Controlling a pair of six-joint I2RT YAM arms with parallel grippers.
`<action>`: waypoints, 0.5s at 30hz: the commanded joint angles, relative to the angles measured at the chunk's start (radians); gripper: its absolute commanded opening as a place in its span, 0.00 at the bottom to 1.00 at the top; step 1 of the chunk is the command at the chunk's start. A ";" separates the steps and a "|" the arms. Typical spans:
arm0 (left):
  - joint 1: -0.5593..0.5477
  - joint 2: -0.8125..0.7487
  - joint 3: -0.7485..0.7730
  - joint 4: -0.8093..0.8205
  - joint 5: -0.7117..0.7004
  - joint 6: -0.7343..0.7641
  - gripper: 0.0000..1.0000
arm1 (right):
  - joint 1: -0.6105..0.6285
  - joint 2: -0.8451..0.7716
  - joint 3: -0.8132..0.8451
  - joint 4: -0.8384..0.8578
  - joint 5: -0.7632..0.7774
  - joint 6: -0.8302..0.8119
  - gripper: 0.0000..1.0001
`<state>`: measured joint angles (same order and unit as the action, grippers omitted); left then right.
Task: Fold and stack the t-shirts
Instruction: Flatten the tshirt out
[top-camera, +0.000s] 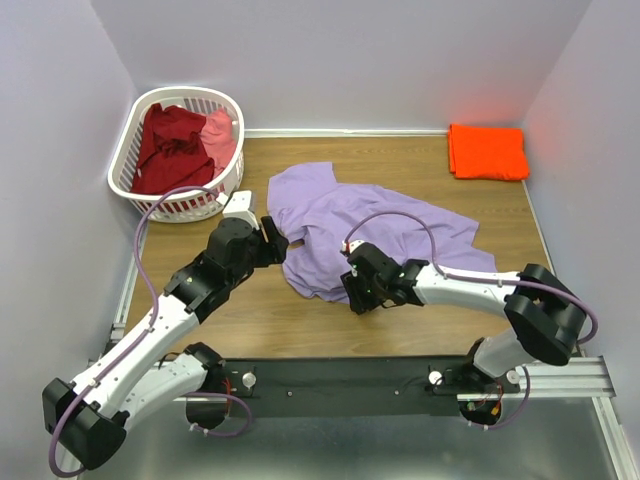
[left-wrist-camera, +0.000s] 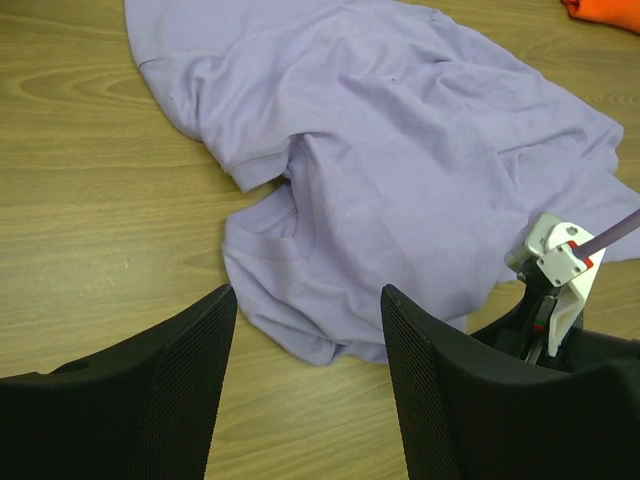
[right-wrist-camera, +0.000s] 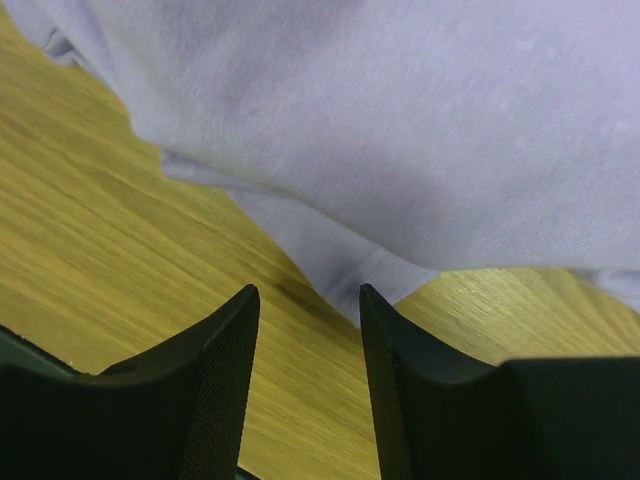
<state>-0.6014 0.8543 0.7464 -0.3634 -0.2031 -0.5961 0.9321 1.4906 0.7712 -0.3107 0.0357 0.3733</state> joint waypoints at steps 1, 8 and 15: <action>0.005 -0.029 -0.004 -0.032 -0.033 -0.008 0.68 | 0.022 0.022 0.042 -0.033 0.090 -0.020 0.53; 0.005 -0.012 -0.010 -0.014 -0.019 -0.001 0.68 | 0.037 0.065 0.065 -0.041 0.131 -0.020 0.54; 0.005 -0.023 -0.021 -0.019 -0.016 0.002 0.68 | 0.048 0.131 0.074 -0.053 0.150 -0.010 0.49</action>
<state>-0.6014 0.8440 0.7437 -0.3759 -0.2062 -0.5957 0.9642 1.5772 0.8371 -0.3313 0.1402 0.3645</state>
